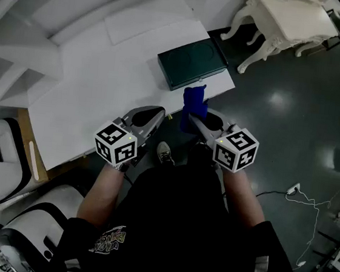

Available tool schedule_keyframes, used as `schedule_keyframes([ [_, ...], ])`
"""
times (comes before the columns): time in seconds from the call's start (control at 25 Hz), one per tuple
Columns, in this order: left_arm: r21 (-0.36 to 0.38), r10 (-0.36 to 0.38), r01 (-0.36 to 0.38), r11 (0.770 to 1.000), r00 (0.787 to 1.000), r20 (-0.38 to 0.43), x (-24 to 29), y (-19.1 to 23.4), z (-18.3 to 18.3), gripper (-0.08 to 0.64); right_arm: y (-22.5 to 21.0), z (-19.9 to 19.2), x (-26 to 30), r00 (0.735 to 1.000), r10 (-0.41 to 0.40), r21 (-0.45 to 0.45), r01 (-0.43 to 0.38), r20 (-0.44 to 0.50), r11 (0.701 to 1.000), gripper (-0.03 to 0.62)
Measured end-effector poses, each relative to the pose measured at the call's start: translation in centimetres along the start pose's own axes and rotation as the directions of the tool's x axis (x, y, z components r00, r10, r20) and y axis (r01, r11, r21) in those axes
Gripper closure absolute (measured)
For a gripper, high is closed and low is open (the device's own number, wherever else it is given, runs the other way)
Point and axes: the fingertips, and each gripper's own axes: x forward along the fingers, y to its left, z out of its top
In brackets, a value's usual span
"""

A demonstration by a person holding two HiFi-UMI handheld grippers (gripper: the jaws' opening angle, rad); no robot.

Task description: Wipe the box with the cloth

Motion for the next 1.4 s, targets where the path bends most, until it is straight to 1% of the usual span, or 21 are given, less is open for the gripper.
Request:
schedule_keyframes([
  [0.28,0.0,0.001,-0.001,1.0,1.0,0.005,-0.1,-0.3,-0.3,0.56,0.0,-0.1,-0.3,1.0,-0.003,-0.005,0.003,0.004,1.0,0.502],
  [0.48,0.004,0.001,-0.001,1.0,1.0,0.01,-0.5,-0.5,-0.3,0.56,0.3,-0.1,-0.4,1.0,0.009,0.023,-0.009,0.018,1.0,0.499],
  [0.68,-0.001,0.01,-0.01,1.0,1.0,0.005,-1.0,-0.5,-0.7,0.56,0.7,-0.3,-0.5,1.0,0.014,0.026,-0.014,0.011,1.0,0.499],
  [0.92,-0.007,0.025,-0.025,1.0,1.0,-0.008,-1.6,0.1,-1.2,0.56,1.1,-0.6,-0.1,1.0,0.011,0.028,-0.011,-0.001,1.0,0.499],
  [1.24,-0.009,0.016,-0.017,1.0,1.0,-0.009,-1.7,0.5,-1.2,0.56,0.9,-0.4,0.5,1.0,-0.004,0.042,0.005,-0.003,0.999,0.499],
  [1.4,-0.014,0.026,-0.026,1.0,1.0,-0.016,-1.9,0.9,-1.7,0.56,0.9,-0.8,0.9,1.0,-0.005,0.054,0.005,-0.003,0.999,0.499],
])
